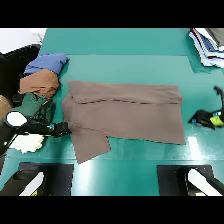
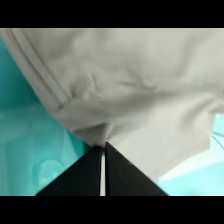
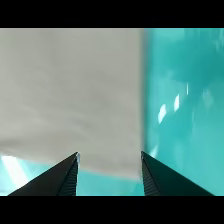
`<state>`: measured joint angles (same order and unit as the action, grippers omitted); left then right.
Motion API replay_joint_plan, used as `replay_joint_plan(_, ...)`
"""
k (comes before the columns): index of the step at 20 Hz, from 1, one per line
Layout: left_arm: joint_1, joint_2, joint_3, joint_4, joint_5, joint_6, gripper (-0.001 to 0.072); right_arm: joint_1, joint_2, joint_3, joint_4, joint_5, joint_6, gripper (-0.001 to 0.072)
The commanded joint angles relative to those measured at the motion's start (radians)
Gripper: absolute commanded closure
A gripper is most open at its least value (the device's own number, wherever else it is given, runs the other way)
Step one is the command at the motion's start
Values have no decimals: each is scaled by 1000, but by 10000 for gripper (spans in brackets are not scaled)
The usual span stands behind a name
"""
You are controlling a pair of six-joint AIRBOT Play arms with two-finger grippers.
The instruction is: Fold the shirts.
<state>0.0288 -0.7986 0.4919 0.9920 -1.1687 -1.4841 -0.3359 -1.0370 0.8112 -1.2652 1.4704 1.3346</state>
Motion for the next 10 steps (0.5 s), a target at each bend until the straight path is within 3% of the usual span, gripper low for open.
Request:
replay_joint_plan(1,0,61,12,23,-72,-9,680,-129,-9,-170,-61,23,-1,259)
replay_joint_plan(7,0,61,13,26,-59,-8,680,-30,-86,-224,41,-79,0,286)
replay_joint_plan(8,0,61,13,29,-58,-8,680,-4,-99,-212,41,-84,0,307)
replay_joint_plan(9,0,61,13,32,-58,-8,680,22,-111,-200,40,-82,0,411)
replay_joint_plan(10,0,61,13,38,-59,-8,680,44,-118,-191,40,-78,0,456)
